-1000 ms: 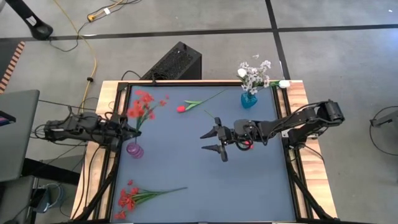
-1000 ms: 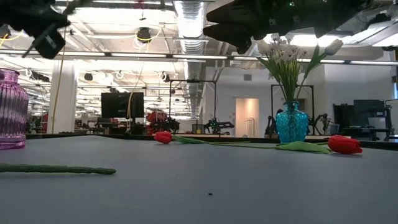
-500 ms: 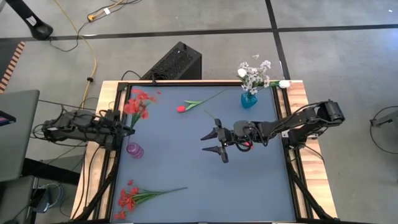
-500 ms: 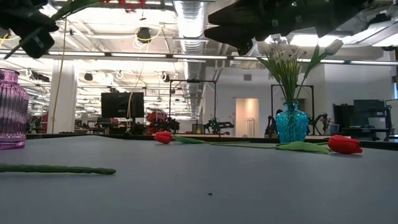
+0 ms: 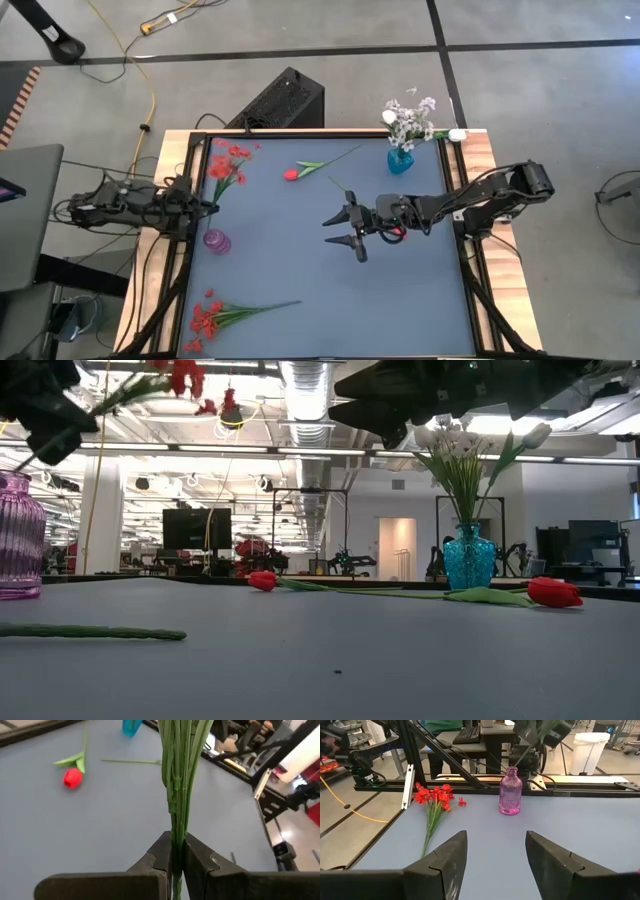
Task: Sort flowers into vase by color
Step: Put the right red flowers into the purple vase
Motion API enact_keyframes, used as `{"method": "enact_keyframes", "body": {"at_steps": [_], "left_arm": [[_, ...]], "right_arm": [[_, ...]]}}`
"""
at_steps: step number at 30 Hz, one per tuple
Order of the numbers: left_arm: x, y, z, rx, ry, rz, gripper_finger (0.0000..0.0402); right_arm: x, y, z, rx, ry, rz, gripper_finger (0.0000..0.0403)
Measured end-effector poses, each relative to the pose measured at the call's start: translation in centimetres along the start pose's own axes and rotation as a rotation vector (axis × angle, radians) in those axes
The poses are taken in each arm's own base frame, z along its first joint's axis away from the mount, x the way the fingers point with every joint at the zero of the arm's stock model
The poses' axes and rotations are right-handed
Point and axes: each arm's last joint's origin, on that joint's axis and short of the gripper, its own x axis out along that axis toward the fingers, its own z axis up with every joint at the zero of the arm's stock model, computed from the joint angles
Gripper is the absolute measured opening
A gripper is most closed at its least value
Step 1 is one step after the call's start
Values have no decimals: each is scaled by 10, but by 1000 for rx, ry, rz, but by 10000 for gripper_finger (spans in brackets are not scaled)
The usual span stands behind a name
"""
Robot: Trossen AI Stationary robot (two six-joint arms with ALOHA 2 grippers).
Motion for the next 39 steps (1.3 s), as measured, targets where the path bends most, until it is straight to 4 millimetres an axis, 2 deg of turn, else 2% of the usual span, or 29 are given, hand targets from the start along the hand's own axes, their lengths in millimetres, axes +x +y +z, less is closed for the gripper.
{"method": "enact_keyframes", "body": {"at_steps": [28,39], "left_arm": [[2,-1,-3,-6,44,-54,16],[2,-2,-3,3,65,-81,49]], "right_arm": [[0,4,3,-4,-36,12,226],[0,4,5,-4,-48,13,227]]}}
